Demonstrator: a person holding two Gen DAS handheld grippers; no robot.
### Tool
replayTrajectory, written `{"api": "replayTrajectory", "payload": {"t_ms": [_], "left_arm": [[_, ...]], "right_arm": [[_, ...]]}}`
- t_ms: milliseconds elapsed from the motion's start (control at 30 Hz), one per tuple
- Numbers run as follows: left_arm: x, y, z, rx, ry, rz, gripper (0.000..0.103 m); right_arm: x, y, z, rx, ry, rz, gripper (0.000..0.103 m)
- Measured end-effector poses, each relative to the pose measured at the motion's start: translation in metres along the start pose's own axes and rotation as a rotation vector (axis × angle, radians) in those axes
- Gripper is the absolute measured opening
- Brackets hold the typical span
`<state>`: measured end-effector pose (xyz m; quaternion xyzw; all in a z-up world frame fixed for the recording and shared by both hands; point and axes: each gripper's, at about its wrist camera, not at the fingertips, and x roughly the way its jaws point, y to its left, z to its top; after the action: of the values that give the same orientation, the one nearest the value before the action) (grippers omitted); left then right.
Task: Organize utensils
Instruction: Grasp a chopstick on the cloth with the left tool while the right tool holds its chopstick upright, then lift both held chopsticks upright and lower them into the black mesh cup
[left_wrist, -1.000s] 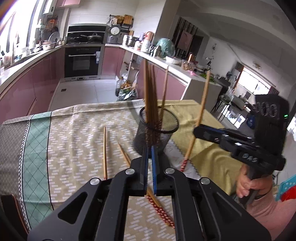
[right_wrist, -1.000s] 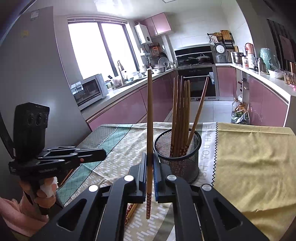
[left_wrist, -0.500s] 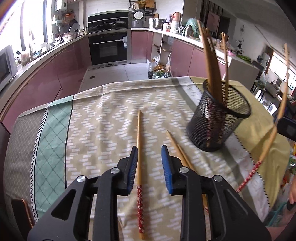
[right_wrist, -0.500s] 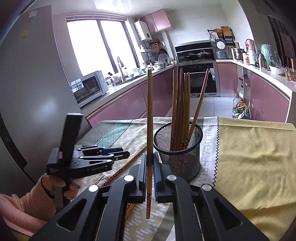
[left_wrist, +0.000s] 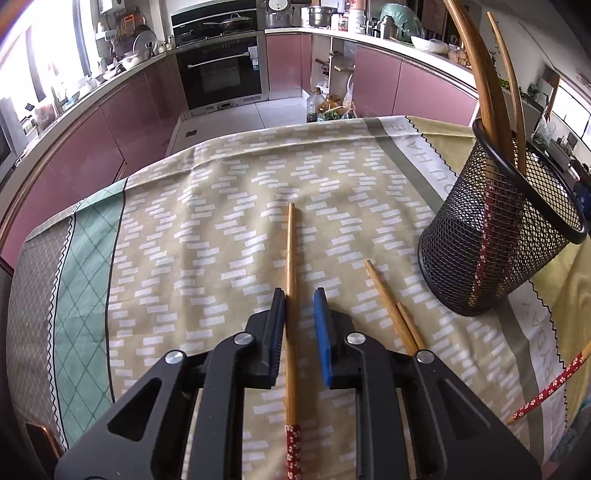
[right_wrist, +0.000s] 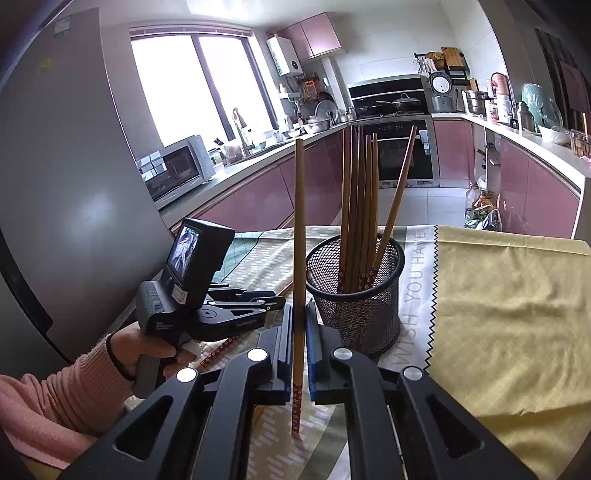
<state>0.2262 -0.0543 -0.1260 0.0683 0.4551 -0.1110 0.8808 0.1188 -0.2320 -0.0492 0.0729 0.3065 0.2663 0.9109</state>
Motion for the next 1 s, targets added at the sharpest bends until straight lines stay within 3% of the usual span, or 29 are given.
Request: {"api": "replayTrajectory", "payload": {"t_ms": [100,400,1000], "left_arm": [[0.003,0.001,0.003,-0.01,0.002,-0.003,0.008],[-0.015,-0.002,-0.005,-0.032,-0.022,-0.026,0.007],[-0.16,-0.008,0.001,-0.03,-0.285,-0.303,0.007]], "right_arm": [[0.0,0.0,0.0,0.0,0.0,0.0,0.006],[0.0,-0.001,0.0,-0.001,-0.004,-0.004,0.006],[-0.017,-0.002,0.022,-0.027,-0.076,-0.013,0.006]]}}
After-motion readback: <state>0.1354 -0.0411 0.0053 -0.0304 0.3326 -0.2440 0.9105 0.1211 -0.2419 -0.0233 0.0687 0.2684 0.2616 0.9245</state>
